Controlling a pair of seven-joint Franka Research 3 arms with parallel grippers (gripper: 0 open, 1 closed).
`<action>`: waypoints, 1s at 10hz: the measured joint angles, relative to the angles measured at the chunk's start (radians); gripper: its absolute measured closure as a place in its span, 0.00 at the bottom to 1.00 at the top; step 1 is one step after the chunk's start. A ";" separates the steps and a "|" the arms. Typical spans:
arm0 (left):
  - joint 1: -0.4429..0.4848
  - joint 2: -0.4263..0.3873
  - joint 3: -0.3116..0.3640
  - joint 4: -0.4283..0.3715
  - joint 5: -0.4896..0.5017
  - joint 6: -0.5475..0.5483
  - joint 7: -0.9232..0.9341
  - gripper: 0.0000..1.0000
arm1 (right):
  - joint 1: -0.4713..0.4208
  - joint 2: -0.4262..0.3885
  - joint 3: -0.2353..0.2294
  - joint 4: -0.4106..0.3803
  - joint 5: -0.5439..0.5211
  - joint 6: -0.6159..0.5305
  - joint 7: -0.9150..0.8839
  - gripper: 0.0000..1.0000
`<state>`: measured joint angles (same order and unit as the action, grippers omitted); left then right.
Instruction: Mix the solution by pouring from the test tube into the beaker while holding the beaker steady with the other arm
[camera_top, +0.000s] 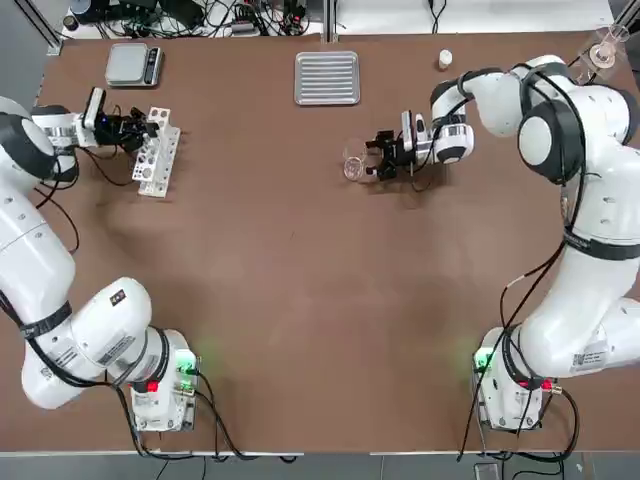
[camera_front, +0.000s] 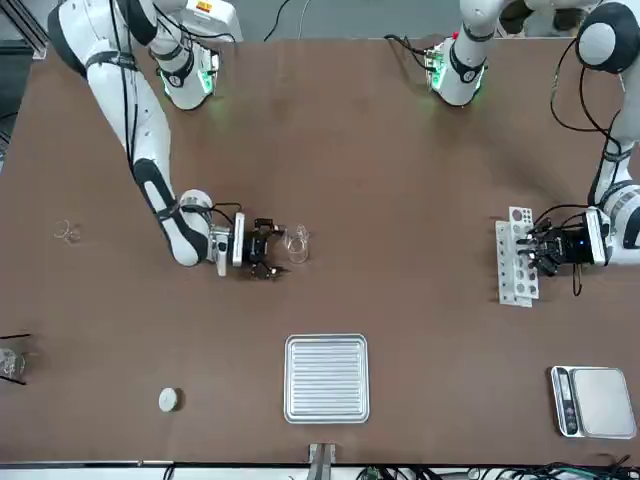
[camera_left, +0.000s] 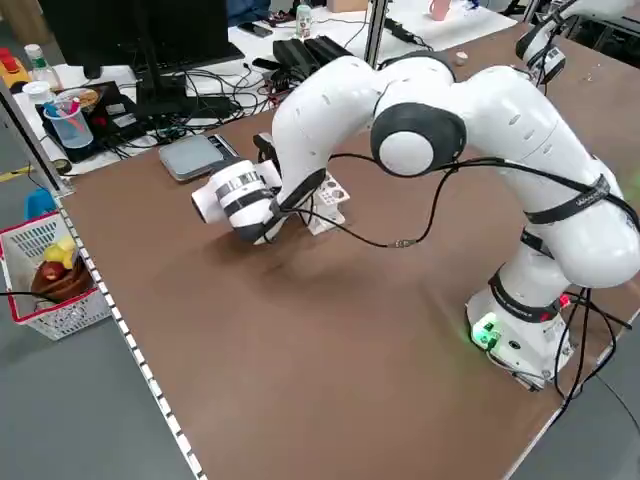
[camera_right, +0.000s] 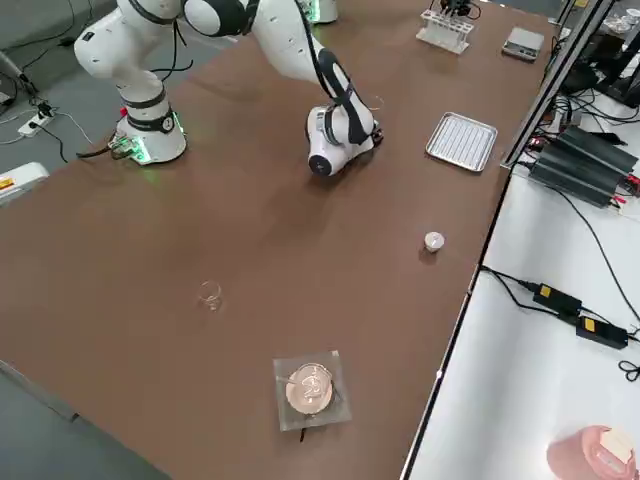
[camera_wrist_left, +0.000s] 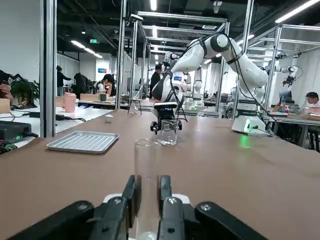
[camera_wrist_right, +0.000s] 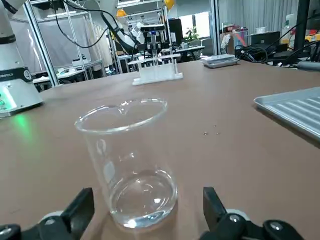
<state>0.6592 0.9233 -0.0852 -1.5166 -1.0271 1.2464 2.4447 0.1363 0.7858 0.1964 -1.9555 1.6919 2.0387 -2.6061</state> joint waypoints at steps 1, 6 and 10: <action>0.000 -0.013 0.000 -0.001 0.000 -0.002 -0.001 0.78 | 0.005 0.000 0.000 -0.005 0.001 0.002 0.000 0.04; -0.007 -0.100 0.000 -0.015 0.017 -0.025 -0.010 0.78 | 0.024 0.000 0.000 -0.024 0.037 0.008 -0.009 0.04; -0.016 -0.135 0.000 -0.020 0.020 -0.044 -0.018 0.78 | 0.037 0.000 0.000 -0.021 0.059 0.039 -0.012 0.04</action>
<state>0.6428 0.7878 -0.0854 -1.5364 -1.0070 1.2027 2.4264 0.1731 0.7859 0.1969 -1.9770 1.7512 2.0780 -2.6184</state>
